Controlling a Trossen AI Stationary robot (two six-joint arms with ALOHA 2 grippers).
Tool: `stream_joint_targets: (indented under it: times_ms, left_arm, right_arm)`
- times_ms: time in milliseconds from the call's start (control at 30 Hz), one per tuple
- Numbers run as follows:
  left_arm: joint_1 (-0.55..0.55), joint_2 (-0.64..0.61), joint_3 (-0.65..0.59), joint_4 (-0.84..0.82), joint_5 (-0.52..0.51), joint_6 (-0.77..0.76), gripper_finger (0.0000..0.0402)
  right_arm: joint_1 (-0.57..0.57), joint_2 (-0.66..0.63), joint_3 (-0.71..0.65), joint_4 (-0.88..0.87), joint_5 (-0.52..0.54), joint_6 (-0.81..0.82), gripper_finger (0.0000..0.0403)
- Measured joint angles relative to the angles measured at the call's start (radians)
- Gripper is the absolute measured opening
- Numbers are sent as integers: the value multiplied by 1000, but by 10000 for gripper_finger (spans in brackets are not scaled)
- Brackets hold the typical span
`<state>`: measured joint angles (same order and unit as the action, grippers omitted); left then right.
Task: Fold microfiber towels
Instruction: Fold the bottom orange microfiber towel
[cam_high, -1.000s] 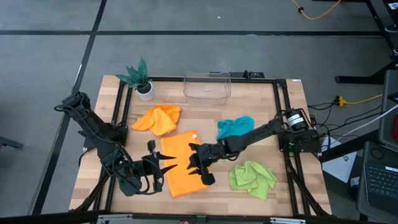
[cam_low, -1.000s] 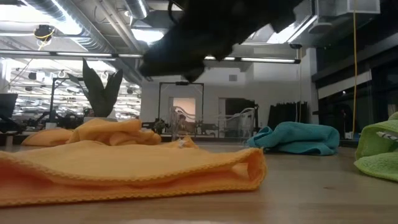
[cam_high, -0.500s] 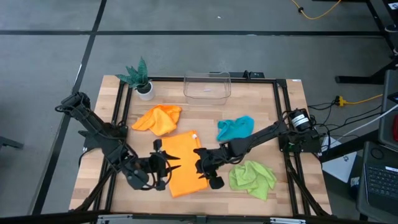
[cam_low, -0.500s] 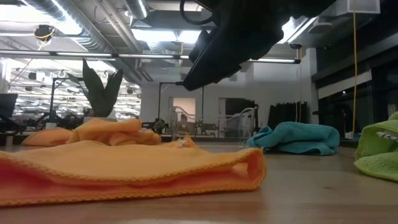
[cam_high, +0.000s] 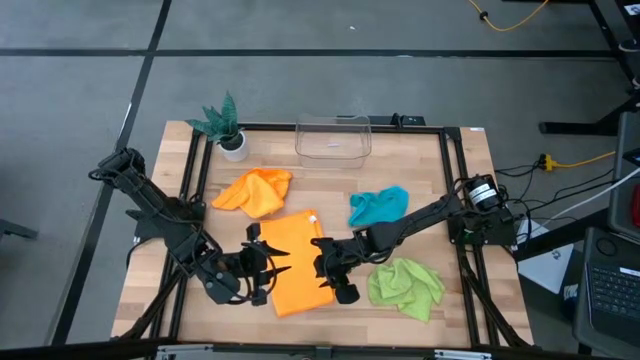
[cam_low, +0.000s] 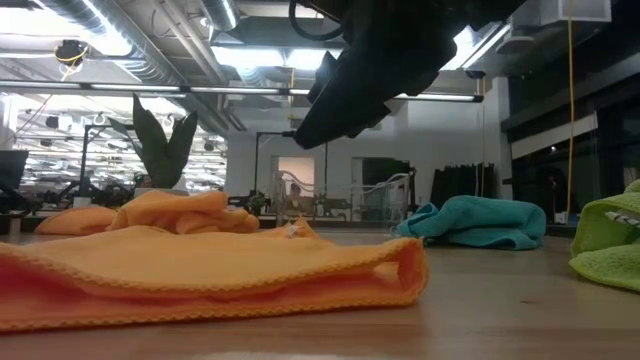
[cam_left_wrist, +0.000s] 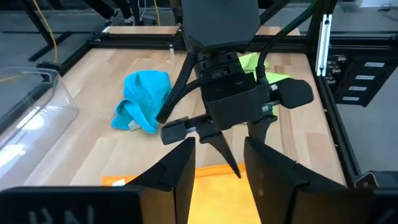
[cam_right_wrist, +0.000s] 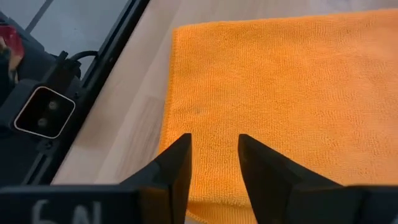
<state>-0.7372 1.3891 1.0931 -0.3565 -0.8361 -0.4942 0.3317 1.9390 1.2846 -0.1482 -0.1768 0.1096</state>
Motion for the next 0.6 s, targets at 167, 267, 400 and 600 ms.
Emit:
stream_joint_targets:
  times_ms: [167, 267, 400, 600]
  left_arm:
    - [0, 0, 0, -1, 48, -1, 154]
    - [0, 0, 0, -2, 50, -1, 156]
    - [0, 0, 0, -2, 50, -1, 154]
    - [-6, 0, 0, -2, 50, -51, 154]
  right_arm:
    - [-1, 0, 0, 1, 45, -37, 199]
    - [-1, 0, 0, 1, 46, -37, 233]
    - [-1, 0, 0, 7, 46, -40, 262]
    - [-3, 0, 0, 21, 52, -40, 270]
